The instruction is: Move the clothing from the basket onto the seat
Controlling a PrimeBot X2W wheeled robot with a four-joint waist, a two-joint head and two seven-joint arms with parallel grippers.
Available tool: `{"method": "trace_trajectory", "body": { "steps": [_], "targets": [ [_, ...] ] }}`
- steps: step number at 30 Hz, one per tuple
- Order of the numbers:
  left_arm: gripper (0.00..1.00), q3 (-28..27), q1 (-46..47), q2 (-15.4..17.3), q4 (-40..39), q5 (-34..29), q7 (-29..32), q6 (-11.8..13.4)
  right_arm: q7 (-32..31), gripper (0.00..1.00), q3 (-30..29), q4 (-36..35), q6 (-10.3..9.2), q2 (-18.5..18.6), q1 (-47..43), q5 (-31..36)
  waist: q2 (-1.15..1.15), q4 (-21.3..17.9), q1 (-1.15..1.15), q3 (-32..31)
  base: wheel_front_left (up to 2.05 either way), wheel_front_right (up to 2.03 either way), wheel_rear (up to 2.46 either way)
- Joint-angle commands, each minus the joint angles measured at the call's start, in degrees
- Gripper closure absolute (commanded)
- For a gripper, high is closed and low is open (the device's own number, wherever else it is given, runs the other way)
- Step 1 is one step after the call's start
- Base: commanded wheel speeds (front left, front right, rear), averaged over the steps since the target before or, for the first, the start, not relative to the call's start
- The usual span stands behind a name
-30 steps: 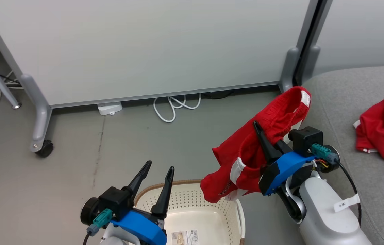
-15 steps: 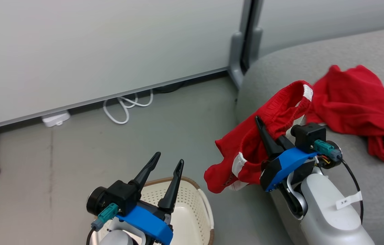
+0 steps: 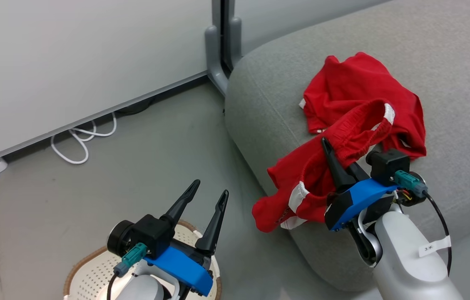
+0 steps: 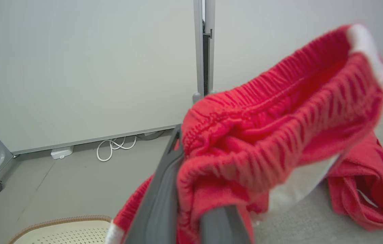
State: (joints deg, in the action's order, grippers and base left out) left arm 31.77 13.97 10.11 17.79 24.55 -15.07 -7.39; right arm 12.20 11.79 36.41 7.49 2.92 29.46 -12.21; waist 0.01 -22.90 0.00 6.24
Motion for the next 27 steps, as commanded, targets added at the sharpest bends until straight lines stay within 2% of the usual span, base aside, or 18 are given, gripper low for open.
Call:
{"method": "trace_trajectory", "body": {
  "steps": [1,14,19,27],
  "targets": [
    [0.0,-0.04,1.03,0.29,-0.01,0.13,-0.15,-0.1,0.53,1.0,-0.1,-0.3,0.01,-0.06,-0.56,0.18,-0.01,-1.55,0.0,0.8,0.0,0.0,0.0],
    [0.0,0.85,1.88,0.62,0.35,0.48,-0.15,-0.1,0.05,1.0,-1.06,-1.05,0.01,-0.05,0.32,-1.01,-0.01,-1.74,0.0,1.59,0.0,0.0,0.0],
    [0.0,0.63,2.43,0.97,-0.32,-0.04,-0.15,-0.1,-1.27,1.0,-3.35,-2.55,0.01,-0.05,4.85,-2.85,-0.01,-1.18,0.0,3.22,0.0,0.0,0.0],
    [0.0,1.2,4.6,2.48,-1.59,-1.07,-0.15,-0.1,-6.09,1.0,-9.49,-5.8,0.01,1.26,15.4,-0.09,-0.01,-0.08,0.0,8.46,0.0,0.0,0.0]
  ]
}}
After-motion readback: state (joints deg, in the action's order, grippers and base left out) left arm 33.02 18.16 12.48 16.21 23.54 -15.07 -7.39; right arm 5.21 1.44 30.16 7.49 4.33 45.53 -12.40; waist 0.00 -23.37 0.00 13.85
